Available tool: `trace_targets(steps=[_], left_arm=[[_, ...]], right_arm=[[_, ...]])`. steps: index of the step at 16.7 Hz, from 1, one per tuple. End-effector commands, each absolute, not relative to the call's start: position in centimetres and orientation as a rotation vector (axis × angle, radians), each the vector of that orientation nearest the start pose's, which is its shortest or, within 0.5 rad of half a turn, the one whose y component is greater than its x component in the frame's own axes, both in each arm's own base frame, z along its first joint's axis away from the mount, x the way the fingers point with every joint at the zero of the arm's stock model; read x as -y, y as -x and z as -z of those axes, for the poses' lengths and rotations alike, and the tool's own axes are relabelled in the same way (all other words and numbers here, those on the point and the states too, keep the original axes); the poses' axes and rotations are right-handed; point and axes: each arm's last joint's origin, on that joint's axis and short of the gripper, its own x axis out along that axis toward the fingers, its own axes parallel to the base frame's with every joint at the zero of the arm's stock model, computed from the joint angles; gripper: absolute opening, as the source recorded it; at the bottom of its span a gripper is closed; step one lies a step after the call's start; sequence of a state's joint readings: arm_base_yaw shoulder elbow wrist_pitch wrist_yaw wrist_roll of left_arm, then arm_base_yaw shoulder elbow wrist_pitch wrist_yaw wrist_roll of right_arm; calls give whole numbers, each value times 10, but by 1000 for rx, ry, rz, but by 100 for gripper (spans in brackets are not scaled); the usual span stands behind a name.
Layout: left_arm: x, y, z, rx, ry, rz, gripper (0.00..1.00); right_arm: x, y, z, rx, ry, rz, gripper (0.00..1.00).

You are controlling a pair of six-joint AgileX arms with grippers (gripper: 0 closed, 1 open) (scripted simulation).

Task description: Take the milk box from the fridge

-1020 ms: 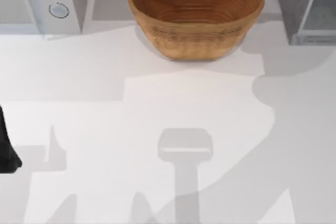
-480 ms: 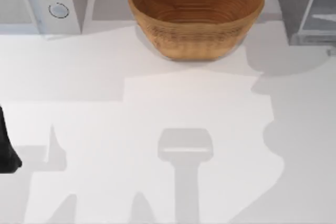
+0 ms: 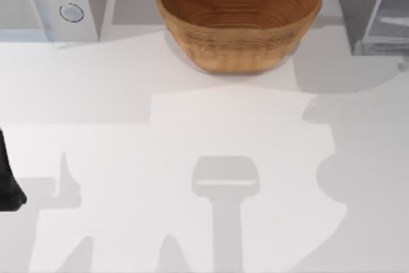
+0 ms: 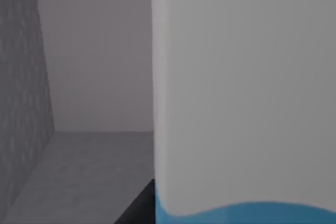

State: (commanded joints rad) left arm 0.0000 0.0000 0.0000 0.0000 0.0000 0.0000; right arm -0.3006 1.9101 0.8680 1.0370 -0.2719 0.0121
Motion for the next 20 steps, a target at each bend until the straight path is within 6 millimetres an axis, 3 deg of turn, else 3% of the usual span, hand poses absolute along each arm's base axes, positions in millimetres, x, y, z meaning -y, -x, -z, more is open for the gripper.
trace_targets(steps=[3, 6, 11, 13, 16, 20], left_arm=[[1, -106, -160, 0, 0, 0, 100], [1, -106, -160, 0, 0, 0, 100], [1, -106, -160, 0, 0, 0, 100], [1, -106, -160, 0, 0, 0, 100], [1, -106, -160, 0, 0, 0, 100], [1, -106, -160, 0, 0, 0, 100]], right_arm=[[95, -361, -185, 2, 10, 7, 0], [79, -334, -216, 24, 22, 9, 0], [42, -250, -253, 32, 22, 14, 0], [29, -209, -252, 32, 17, 14, 0], [15, -156, -234, 39, 9, 13, 0], [6, -118, -193, 20, 0, 7, 0]])
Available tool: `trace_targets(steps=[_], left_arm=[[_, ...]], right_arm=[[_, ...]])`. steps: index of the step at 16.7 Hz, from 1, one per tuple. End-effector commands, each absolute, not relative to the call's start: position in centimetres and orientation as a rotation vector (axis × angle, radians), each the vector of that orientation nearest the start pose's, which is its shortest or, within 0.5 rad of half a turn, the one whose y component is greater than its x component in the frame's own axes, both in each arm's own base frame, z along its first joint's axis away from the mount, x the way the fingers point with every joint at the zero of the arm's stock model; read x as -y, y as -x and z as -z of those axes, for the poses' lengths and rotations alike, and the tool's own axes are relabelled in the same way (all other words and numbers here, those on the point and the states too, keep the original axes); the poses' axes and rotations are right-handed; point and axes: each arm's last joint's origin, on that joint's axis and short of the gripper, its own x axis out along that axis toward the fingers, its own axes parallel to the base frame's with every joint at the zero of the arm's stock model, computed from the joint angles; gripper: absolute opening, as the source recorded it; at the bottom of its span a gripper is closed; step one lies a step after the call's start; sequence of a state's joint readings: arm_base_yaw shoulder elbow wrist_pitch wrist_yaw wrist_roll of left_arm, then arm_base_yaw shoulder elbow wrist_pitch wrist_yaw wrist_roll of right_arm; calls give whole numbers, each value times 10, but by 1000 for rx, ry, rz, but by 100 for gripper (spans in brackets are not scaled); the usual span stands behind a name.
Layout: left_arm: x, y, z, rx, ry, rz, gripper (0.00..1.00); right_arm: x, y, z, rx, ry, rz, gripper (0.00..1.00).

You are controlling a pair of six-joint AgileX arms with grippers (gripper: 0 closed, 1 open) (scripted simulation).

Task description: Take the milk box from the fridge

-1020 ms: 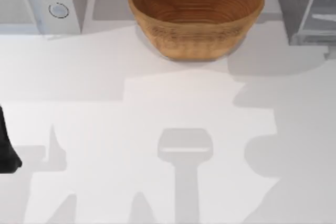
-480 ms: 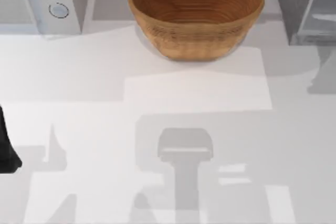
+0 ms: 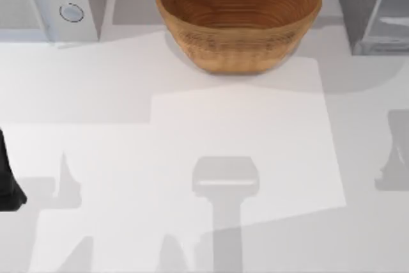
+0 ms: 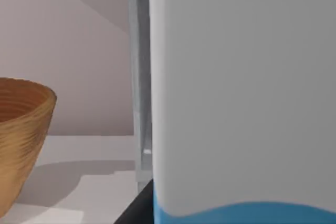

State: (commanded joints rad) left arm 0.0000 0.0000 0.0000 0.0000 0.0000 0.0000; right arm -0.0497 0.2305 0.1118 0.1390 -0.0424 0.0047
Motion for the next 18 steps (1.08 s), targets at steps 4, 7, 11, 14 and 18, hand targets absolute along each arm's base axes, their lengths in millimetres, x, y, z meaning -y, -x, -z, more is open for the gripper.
trace_targets(steps=[4, 7, 11, 14, 18], left_arm=[[1, -106, -160, 0, 0, 0, 100], [1, -106, -160, 0, 0, 0, 100], [1, -106, -160, 0, 0, 0, 100], [1, -106, -160, 0, 0, 0, 100], [1, -106, -160, 0, 0, 0, 100]], right_arm=[[2, -107, -165, 3, -1, 2, 0], [1, -106, -160, 0, 0, 0, 0], [1, -106, -160, -1, -2, 2, 0], [1, -107, -163, 6, -1, -15, 0], [-5, -119, -179, 35, 5, -105, 0]])
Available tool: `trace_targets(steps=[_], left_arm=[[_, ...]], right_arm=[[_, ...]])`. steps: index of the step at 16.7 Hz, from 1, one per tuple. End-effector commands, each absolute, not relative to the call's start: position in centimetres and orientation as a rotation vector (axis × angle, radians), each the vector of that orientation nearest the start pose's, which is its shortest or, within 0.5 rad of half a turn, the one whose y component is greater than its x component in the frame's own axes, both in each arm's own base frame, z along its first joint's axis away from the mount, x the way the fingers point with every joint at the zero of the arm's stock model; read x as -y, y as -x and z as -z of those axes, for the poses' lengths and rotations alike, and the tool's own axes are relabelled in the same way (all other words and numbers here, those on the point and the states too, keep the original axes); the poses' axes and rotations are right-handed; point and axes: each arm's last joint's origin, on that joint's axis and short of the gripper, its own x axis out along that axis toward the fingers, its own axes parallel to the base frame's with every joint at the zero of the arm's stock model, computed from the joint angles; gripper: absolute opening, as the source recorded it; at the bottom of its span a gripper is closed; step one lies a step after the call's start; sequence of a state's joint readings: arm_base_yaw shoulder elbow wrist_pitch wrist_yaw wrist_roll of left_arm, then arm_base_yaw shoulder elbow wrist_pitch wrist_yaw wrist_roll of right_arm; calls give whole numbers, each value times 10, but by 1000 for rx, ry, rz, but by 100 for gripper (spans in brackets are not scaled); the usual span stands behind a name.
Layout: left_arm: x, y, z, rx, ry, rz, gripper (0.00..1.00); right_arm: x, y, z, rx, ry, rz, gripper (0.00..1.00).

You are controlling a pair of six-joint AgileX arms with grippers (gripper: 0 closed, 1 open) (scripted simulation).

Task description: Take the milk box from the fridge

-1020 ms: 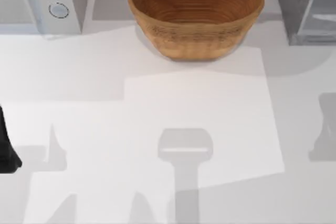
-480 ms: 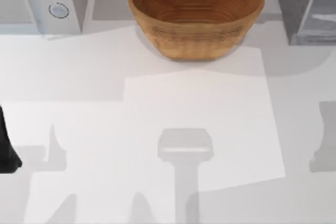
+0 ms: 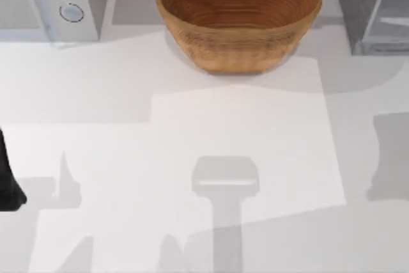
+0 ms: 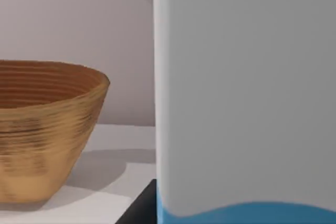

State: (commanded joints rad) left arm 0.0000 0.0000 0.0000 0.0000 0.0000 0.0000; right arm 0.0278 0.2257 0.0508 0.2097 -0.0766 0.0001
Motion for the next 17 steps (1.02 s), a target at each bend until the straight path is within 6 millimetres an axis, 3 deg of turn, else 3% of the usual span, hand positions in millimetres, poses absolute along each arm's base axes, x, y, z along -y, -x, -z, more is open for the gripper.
trace_targets(steps=[4, 7, 12, 17], left_arm=[[1, -106, -160, 0, 0, 0, 100], [1, -106, -160, 0, 0, 0, 100], [1, -106, -160, 0, 0, 0, 100], [1, -106, -160, 0, 0, 0, 100]], right_arm=[[-14, -147, -190, 24, 8, -243, 0], [-25, -176, -187, -5, 4, -363, 0], [-47, -217, -167, -20, -6, -557, 0], [-65, -243, -139, -14, -7, -704, 0]])
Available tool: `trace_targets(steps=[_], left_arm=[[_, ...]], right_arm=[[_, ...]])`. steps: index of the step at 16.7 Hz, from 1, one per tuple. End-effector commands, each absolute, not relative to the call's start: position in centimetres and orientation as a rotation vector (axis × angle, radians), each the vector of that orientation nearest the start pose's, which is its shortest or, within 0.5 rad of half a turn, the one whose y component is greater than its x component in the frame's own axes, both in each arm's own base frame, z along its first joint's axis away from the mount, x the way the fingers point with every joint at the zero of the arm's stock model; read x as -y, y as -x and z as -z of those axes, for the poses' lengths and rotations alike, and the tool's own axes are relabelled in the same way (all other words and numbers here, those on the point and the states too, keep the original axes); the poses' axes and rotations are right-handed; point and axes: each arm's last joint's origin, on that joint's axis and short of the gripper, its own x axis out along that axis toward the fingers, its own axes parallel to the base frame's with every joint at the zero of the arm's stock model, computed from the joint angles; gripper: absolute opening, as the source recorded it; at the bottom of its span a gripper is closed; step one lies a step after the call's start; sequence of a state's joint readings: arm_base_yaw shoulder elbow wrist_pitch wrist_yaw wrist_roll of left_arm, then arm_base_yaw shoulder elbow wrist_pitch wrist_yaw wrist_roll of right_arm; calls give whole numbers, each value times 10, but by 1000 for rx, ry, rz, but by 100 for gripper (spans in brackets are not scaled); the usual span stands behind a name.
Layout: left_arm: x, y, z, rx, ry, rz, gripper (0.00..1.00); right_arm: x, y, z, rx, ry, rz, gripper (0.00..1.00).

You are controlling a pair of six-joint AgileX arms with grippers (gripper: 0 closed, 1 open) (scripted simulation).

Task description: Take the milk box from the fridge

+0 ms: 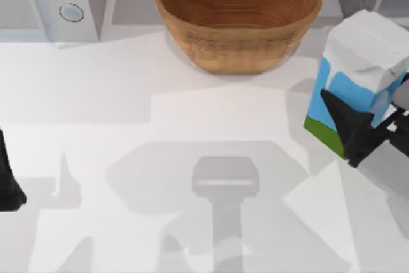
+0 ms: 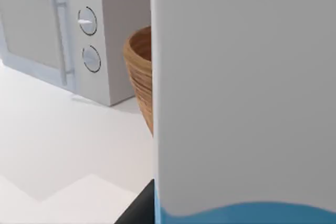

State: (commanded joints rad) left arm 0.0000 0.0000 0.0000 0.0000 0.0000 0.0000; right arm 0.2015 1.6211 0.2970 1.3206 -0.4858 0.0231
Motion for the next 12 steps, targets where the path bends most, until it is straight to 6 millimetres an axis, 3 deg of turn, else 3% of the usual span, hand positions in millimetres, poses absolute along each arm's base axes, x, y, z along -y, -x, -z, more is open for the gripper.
trace_targets(steps=[4, 12], left_arm=[[1, -106, -160, 0, 0, 0, 100], [1, -106, -160, 0, 0, 0, 100]], right_arm=[[-73, -251, -127, 0, -3, -762, 0], [-76, -257, -122, -6, -2, -756, 0]])
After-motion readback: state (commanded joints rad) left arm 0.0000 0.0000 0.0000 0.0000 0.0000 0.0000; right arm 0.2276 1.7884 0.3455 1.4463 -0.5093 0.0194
